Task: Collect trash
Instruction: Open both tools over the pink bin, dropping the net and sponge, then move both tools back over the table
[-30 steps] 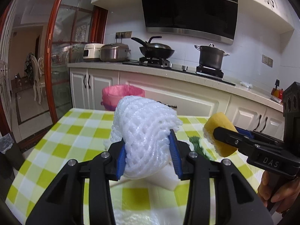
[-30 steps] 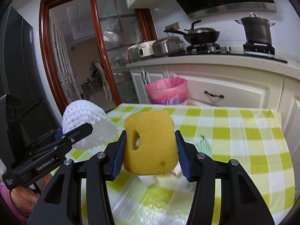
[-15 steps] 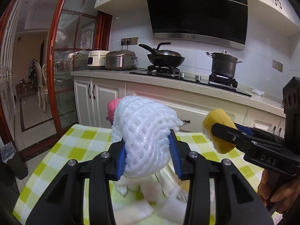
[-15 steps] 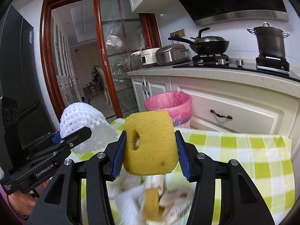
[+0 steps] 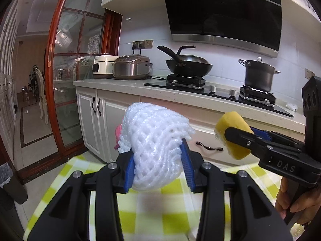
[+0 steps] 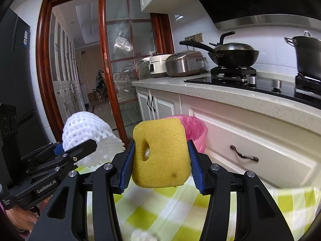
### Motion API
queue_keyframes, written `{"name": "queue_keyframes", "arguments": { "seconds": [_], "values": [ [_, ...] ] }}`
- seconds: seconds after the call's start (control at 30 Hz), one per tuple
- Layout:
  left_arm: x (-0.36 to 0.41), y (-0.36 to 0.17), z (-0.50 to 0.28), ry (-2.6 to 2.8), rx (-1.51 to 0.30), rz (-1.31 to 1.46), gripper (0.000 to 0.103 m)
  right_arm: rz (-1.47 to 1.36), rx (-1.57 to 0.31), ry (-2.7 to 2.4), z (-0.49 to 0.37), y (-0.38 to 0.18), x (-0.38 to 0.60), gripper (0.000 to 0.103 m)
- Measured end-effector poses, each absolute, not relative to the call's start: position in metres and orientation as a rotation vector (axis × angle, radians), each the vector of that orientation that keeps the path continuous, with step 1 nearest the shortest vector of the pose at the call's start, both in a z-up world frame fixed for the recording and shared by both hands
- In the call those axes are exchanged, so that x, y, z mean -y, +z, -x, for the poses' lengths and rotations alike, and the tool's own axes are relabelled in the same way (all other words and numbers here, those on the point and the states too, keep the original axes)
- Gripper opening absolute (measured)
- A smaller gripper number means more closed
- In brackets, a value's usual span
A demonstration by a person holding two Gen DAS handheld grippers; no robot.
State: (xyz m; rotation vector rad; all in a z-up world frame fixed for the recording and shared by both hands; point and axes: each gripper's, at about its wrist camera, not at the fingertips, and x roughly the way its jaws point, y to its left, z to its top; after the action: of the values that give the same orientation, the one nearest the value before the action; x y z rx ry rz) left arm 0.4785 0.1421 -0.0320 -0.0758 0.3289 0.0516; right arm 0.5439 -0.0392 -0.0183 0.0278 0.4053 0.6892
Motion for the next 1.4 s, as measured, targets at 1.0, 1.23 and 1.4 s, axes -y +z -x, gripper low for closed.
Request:
{"name": "queue_keyframes", "arguments": {
  "seconds": [1.0,1.23,1.4],
  "values": [
    [-0.24,-0.093,-0.736,0.103,-0.417,0.126,0.05,-0.035,-0.558,0.685,-0.794,-0.106,-0.062,0.064],
    [-0.238,-0.094,-0.729,0.056,-0.441,0.096,0.07,-0.012,-0.548,0.688,-0.784,-0.099,-0.051,0.064],
    [-0.225,-0.079,-0.718,0.095,-0.452,0.043,0.076,-0.002,-0.52,0.683,-0.753,-0.068,-0.028,0.066]
  ]
}}
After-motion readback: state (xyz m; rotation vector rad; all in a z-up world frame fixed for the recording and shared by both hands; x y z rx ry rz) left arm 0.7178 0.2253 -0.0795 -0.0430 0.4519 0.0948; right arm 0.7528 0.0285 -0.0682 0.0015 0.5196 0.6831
